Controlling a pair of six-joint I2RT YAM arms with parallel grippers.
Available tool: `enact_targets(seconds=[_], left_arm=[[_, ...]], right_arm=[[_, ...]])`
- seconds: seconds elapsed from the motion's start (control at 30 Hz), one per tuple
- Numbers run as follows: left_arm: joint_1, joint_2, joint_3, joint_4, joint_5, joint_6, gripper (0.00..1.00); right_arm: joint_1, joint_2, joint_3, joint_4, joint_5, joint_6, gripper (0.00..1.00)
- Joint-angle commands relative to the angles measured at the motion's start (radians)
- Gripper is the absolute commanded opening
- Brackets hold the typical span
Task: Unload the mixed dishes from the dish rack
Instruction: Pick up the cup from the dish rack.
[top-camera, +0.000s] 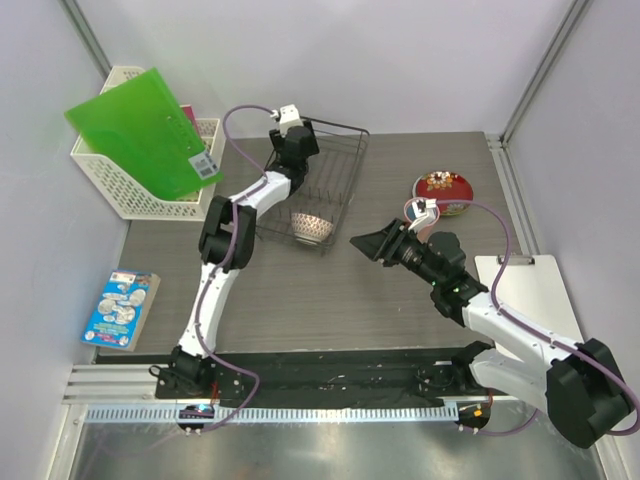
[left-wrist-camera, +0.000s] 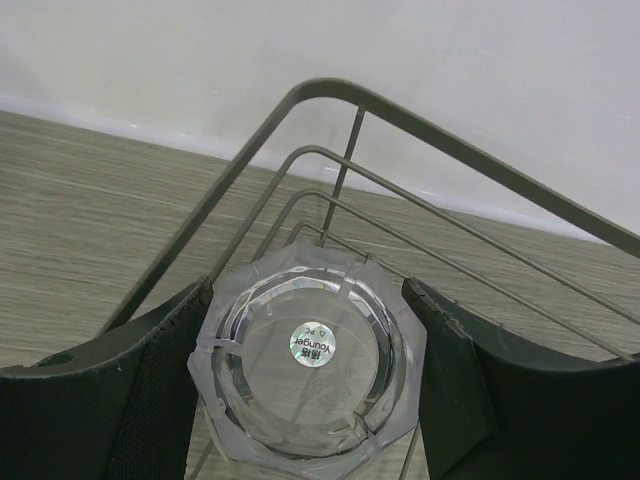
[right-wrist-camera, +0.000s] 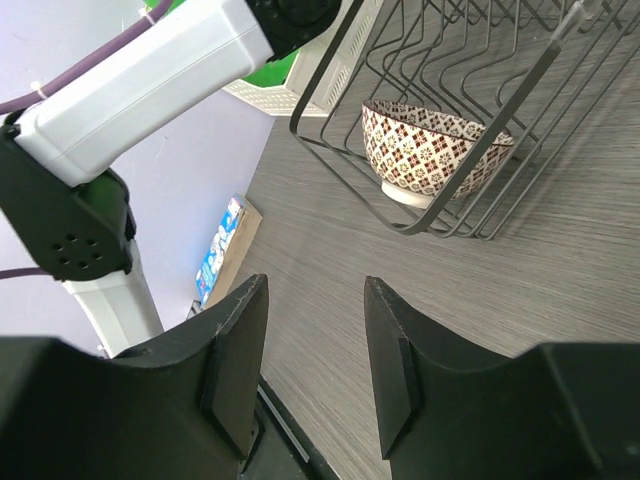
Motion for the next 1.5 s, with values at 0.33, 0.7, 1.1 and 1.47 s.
enact_targets(seconds=[0.33, 0.7, 1.1, 1.47], left_arm=[[-0.06, -0.475, -0.229, 0.135, -0.028, 0.039, 0.03], [-0.097, -1.095, -0.593, -0.199, 0.074, -0.372, 0.0], [0.055, -1.464, -1.157, 0.252, 0.892, -0.909, 0.0], [0.081, -1.326, -1.386, 0.806, 1.0, -1.172, 0.0]], right_arm=[[0.005, -0.005, 0.123, -0.049, 0.017, -0.087, 0.48], [0.005, 0.016, 0.137, 0.134, 0.129, 0.087, 0.41], [0.014, 0.3, 0.136, 0.725, -0.153, 0.367, 0.49], [0.105, 0.34, 0.179, 0.689, -0.144, 0.237, 0.54]])
